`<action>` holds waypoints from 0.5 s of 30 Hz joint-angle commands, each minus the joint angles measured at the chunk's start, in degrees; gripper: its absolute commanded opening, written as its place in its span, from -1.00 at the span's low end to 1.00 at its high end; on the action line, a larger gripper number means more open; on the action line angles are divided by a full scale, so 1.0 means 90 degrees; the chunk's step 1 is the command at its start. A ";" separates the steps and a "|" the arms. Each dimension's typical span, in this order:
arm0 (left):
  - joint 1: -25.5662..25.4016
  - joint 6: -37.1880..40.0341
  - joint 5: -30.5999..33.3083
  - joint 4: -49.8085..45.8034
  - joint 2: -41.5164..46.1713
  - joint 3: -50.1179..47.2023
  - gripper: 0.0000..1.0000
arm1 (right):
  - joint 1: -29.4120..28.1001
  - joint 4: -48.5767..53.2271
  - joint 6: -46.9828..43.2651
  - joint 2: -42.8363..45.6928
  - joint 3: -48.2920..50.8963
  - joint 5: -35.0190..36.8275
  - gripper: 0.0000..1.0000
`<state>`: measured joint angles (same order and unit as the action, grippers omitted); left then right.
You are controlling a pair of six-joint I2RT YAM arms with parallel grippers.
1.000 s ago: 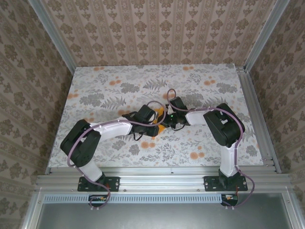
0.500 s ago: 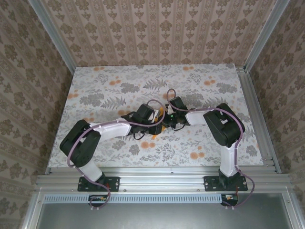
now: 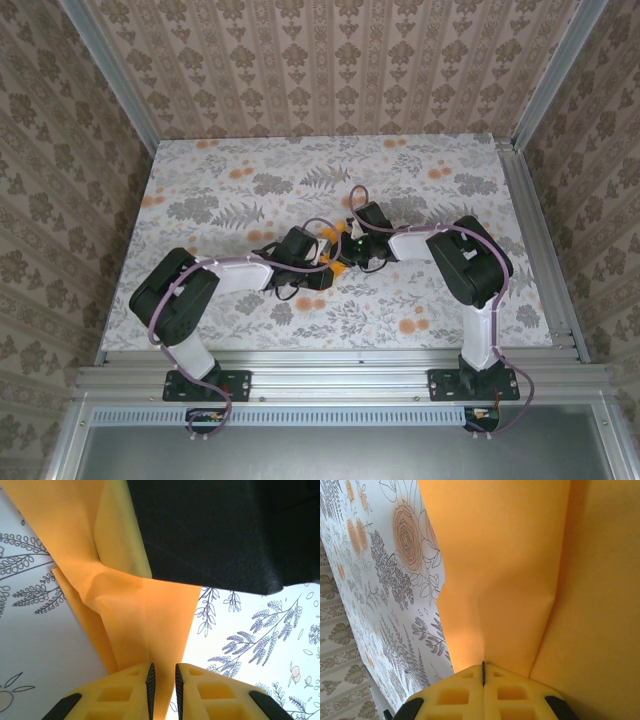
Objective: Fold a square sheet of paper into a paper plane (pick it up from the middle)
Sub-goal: Fourth fold the wing at the center of the table.
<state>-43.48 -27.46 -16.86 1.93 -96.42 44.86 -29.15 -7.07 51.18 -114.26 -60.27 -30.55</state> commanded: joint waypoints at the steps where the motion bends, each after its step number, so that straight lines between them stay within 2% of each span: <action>1: 0.0063 -0.0102 -0.0172 0.0143 -0.0097 -0.0204 -0.58 | 0.0000 0.0468 -0.0057 -0.0169 -0.0054 0.0142 -0.91; 15: 0.0126 -0.0203 -0.0314 0.0360 -0.0044 -0.0666 -0.62 | 0.0092 0.0651 -0.0164 0.0032 -0.0138 0.0195 -0.88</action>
<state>-42.41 -28.12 -19.14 8.27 -96.60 41.21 -28.95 -5.61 50.94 -114.26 -60.84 -30.46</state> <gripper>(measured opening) 0.193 0.071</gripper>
